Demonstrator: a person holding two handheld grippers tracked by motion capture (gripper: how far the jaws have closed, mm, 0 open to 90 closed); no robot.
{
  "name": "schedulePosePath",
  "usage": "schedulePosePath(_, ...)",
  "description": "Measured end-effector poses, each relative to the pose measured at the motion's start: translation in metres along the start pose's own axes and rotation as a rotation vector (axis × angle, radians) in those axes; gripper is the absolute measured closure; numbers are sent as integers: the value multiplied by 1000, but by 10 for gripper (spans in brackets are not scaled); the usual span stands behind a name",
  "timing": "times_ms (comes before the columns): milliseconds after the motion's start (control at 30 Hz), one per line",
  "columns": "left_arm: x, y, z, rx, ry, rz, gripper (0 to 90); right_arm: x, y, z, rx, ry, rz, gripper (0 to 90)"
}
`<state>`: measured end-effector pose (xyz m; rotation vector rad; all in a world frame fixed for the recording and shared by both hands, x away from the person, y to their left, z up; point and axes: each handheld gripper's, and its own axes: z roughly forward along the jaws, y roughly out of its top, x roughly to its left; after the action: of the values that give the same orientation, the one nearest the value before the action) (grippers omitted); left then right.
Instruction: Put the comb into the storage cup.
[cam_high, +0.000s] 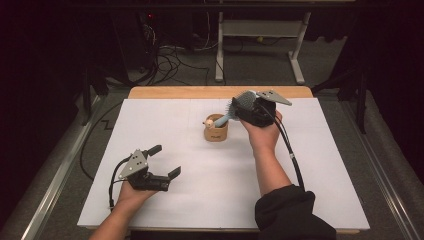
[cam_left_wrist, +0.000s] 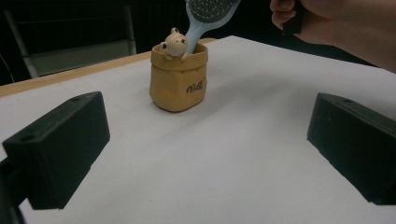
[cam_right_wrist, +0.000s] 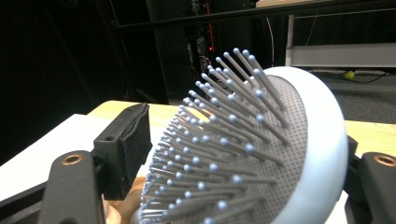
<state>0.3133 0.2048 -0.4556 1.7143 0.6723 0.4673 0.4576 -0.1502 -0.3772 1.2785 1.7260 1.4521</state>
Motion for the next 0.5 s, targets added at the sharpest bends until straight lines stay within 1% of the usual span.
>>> schedulePosePath(233,0,0,-1,-2,4,0,0,-1,1,-1,17,4,-9,256)
schedulePosePath(500,0,0,-1,-1,6,-1,0,-3,3,-5,23,-15,-35,212)
